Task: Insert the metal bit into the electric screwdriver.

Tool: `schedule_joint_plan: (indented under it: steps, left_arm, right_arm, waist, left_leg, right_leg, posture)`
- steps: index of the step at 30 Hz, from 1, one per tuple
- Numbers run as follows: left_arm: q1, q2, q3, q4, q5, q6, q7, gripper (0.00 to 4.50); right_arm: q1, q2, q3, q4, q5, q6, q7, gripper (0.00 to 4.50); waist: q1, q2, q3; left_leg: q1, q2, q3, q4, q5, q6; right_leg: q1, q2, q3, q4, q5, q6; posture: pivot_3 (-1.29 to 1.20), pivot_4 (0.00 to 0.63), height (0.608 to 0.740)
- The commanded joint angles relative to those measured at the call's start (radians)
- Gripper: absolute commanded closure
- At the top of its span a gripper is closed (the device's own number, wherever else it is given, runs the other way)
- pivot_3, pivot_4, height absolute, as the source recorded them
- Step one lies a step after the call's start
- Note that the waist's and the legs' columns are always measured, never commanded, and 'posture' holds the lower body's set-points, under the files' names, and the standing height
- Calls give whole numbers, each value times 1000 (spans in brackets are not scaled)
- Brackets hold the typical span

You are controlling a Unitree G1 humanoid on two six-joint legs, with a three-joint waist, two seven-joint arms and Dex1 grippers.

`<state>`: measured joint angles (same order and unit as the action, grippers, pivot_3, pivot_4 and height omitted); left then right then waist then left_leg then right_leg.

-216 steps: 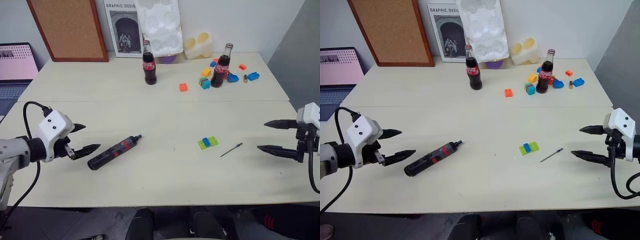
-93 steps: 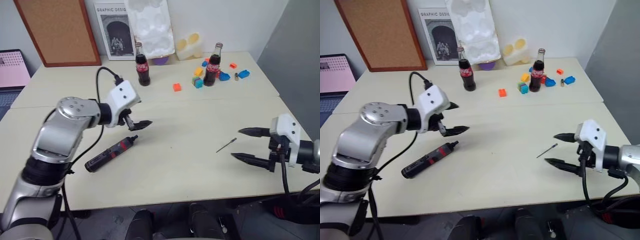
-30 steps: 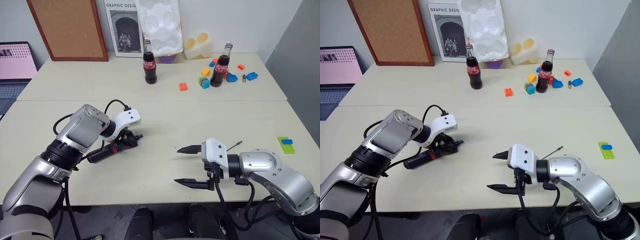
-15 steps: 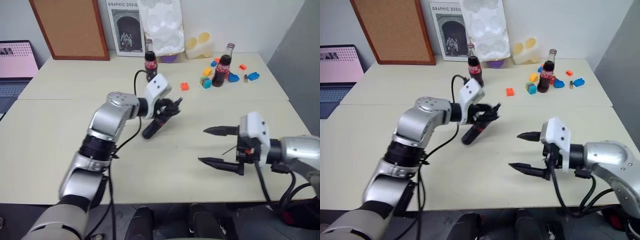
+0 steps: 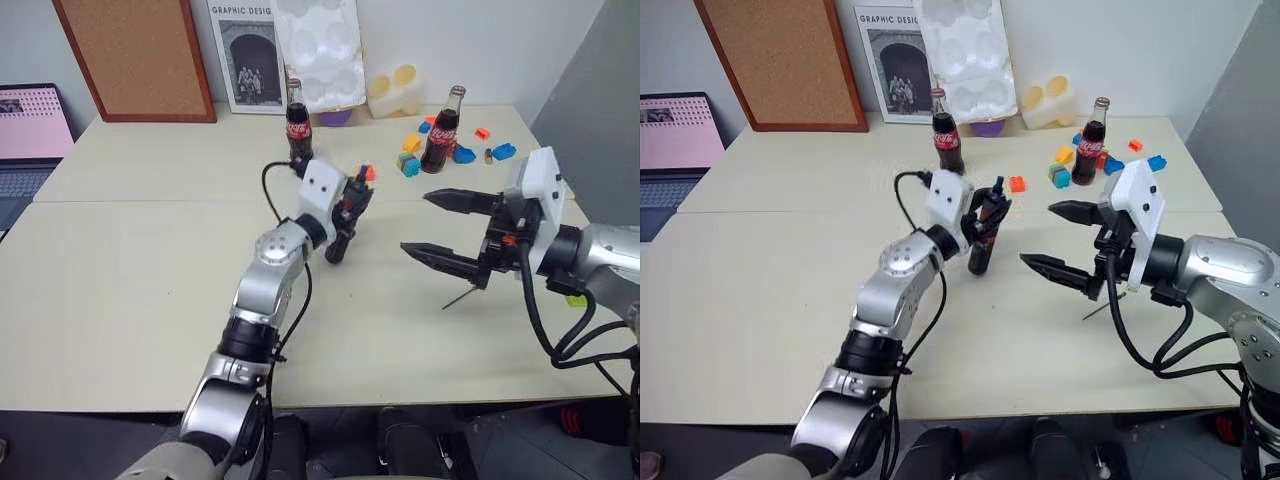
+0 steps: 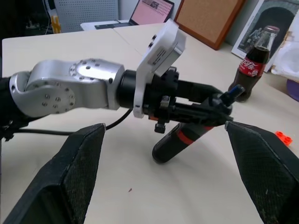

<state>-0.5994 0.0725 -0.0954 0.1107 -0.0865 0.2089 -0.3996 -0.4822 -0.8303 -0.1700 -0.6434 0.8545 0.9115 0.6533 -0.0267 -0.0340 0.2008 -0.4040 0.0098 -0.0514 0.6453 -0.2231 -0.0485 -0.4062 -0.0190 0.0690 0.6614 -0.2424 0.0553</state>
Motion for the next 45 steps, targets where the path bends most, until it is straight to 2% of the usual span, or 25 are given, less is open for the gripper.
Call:
schedule_joint_plan:
  steps: [1, 8, 16, 19, 23, 25, 30, 34, 44, 45]
  left_arm:
    - [87, 6, 0, -98, 4, -1, 28, 2839]
    - [216, 64, 25, -212, -1, 35, 41, 2839]
    - [254, 82, 27, -265, -13, 82, 66, 2839]
    - [243, 76, 15, -257, -9, 80, 68, 2839]
    - [229, 74, 2, -242, -5, 77, 71, 2839]
    - [222, 75, 1, -232, -1, 73, 77, 2839]
    - [214, 67, -15, -215, 14, 54, 94, 2840]
    - [213, 66, -10, -197, 23, 44, 110, 2842]
    - [221, 71, -11, -198, 24, 40, 129, 2843]
    - [222, 71, -11, -201, 25, 41, 131, 2843]
  right_arm:
    - [-21, -19, -3, -10, 2, -10, 6, 200]
    - [1, -52, 29, -4, -27, -26, 44, 200]
    - [26, -140, 65, 70, -143, -116, 161, 200]
    - [20, -203, 144, 177, -291, -247, 253, 200]
    - [-6, -319, 339, 425, -594, -596, 460, 200]
    - [-56, -341, 434, 547, -711, -738, 575, 200]
    - [-231, -279, 594, 853, -917, -1019, 737, 200]
    - [-364, -172, 695, 1090, -1047, -1188, 816, 200]
    - [-559, 24, 751, 1479, -1182, -1346, 852, 200]
    - [-568, 37, 750, 1497, -1184, -1348, 862, 375]
  waist:
    - [-1, 0, 0]
    - [-6, 1, -1]
    - [-7, 1, -6]
    - [-7, 2, -6]
    - [-6, 2, -7]
    - [-9, 4, -7]
    - [-23, 5, -8]
    - [-30, 6, -8]
    - [-31, 6, -9]
    - [-31, 6, -9]
  left_leg:
    - [0, 0, 0, 0, 0, 0]
    - [4, 1, 1, 0, 0, 0]
    - [5, 1, 1, 1, 0, 0]
    - [5, 2, 1, 0, 0, 0]
    - [5, 1, 3, 0, 0, 0]
    - [5, 1, 4, 0, 0, 0]
    - [6, 2, 5, -1, 0, 0]
    - [7, 2, 4, -1, 0, 0]
    - [8, 1, 4, 0, 0, 0]
    - [8, 1, 3, 0, 0, 0]
  right_leg:
    - [0, 0, 0, 0, 0, 0]
    - [2, 1, 0, 1, -1, 1]
    - [3, 1, 1, 1, 0, 0]
    - [3, 2, 1, 1, 0, 0]
    - [3, 2, 1, 0, 0, 0]
    - [3, 1, 2, 0, 0, 0]
    - [2, 1, 2, 0, 0, 1]
    - [3, 1, 2, 0, 1, 1]
    - [3, 1, 2, 1, 1, 0]
    - [4, 1, 2, 1, 1, 0]
  posture:
    - [0, 150, 740]
    - [0, 150, 740]
    - [0, 150, 740]
    - [0, 150, 740]
    - [0, 150, 740]
    - [0, 150, 740]
    - [0, 150, 740]
    - [0, 150, 740]
    - [0, 150, 740]
    - [0, 150, 740]
